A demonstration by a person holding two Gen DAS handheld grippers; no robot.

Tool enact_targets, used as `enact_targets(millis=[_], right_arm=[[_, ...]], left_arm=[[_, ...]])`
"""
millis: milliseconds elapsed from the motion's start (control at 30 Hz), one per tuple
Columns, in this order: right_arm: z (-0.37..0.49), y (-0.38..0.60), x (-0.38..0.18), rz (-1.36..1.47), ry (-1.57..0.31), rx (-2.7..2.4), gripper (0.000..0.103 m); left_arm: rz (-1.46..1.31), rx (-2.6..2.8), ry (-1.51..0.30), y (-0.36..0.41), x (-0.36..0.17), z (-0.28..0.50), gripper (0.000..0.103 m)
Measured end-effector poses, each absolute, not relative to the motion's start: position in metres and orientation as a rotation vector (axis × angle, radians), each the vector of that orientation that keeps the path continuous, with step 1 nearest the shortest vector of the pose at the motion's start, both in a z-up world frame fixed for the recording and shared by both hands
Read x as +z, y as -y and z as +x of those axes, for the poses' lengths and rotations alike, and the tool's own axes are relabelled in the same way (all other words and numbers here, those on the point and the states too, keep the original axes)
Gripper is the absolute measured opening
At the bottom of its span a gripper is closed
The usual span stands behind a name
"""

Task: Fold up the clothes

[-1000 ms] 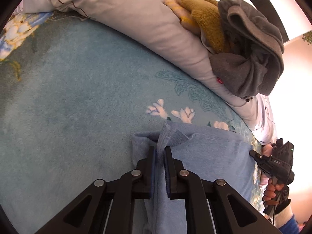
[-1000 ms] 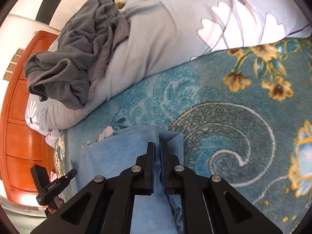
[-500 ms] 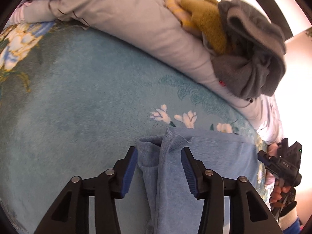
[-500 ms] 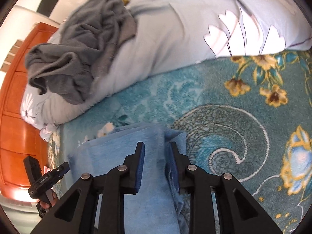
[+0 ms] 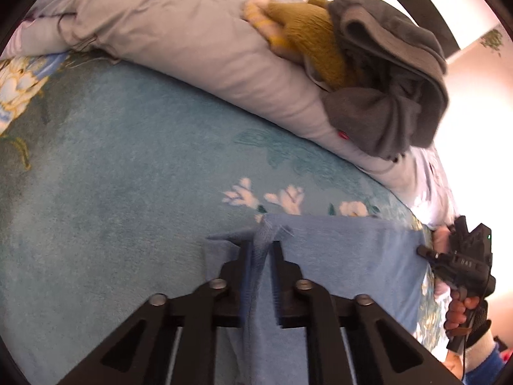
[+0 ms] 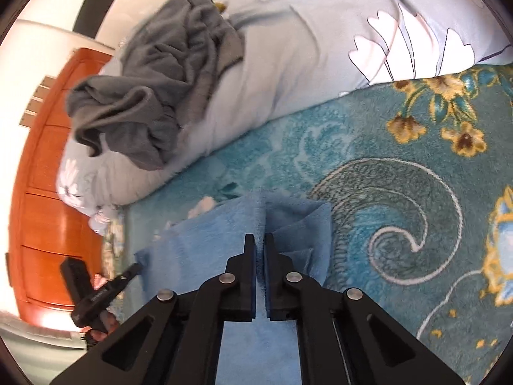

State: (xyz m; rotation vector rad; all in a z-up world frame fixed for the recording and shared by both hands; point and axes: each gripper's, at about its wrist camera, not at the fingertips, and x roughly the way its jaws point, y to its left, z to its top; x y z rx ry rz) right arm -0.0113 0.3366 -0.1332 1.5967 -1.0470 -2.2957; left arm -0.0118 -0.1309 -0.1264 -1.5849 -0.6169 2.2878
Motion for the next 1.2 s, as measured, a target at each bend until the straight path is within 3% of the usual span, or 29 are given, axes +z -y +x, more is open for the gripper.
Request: enact_targets(millis=[133, 267, 667, 800, 1200], right_arm=[[0.001, -0.336, -0.115, 1.561, 1.048, -2.294, 0.003], [0.009, -0.332, -0.103, 1.558, 1.010, -2.292, 0.003], [0.009, -0.324, -0.102, 1.569, 1.017, -2.284, 0.003], [0.017, -0.325, -0.097, 1.556, 1.042, -2.281, 0.003], [0.090, -0.352, -0.047, 1.402, 1.076, -2.225, 0.003]], left_arm=[[-1.606, 2.312, 0.557, 0.127, -0.121, -0.008, 0.007], [-1.610, 2.332, 0.584, 0.130, -0.116, -0.003, 0.008], [-1.760, 2.273, 0.413, 0.118, -0.140, -0.013, 0.010], [-1.688, 2.276, 0.497, 0.124, -0.126, 0.003, 0.004], [-1.389, 2.145, 0.671, 0.157, -0.049, 0.093, 0.004]])
